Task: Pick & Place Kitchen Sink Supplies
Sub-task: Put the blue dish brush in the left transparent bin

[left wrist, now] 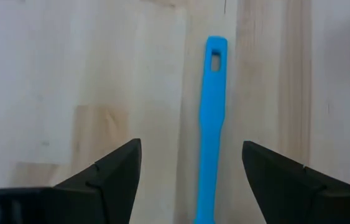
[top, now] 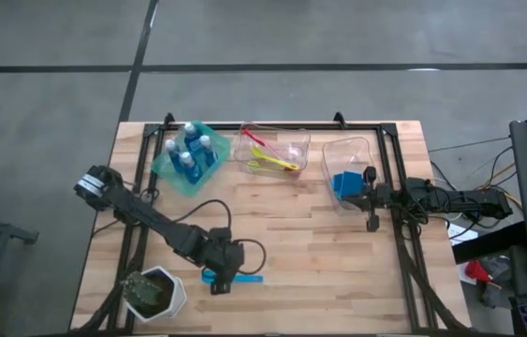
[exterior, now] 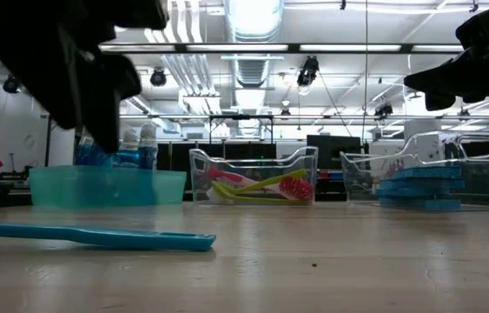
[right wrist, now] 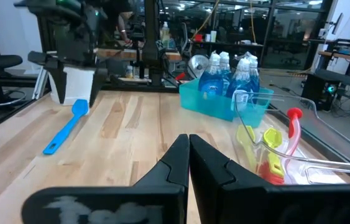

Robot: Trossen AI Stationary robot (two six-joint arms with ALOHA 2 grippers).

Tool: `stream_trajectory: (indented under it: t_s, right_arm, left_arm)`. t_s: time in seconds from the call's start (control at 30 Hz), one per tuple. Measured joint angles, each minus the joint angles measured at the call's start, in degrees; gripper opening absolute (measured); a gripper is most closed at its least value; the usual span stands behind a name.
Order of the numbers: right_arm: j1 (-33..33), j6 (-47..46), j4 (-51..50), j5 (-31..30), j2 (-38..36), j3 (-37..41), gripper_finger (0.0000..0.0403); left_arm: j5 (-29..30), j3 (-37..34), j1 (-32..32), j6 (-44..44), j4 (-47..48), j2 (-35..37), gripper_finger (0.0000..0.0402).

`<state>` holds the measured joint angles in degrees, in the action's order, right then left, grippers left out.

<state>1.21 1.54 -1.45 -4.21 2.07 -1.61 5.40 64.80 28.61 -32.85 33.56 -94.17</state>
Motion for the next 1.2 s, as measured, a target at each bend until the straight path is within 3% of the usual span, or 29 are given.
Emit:
stream_trajectory:
  t_s: [0.2,0.57,0.77,1.2]
  right_arm:
    - [0.01,0.00,0.00,0.01,-0.02,0.00,0.0009]
    - [0.00,0.00,0.00,0.00,-0.02,0.00,0.0009]
    - [0.00,0.00,0.00,0.00,-0.02,0.01,0.0009]
    - [0.00,0.00,0.00,-0.02,-0.02,0.00,0.0008]
  left_arm:
    - [-1.60,-3.37,1.64,-1.67,-4.41,-0.02,0.0270]
    - [4.23,-8.91,4.48,-2.12,-8.78,-0.02,0.0270]
    - [5.23,-12.05,5.60,-2.89,-16.57,-0.15,0.0270]
    - [6.93,-16.99,6.16,-4.27,-17.18,-0.15,0.0270]
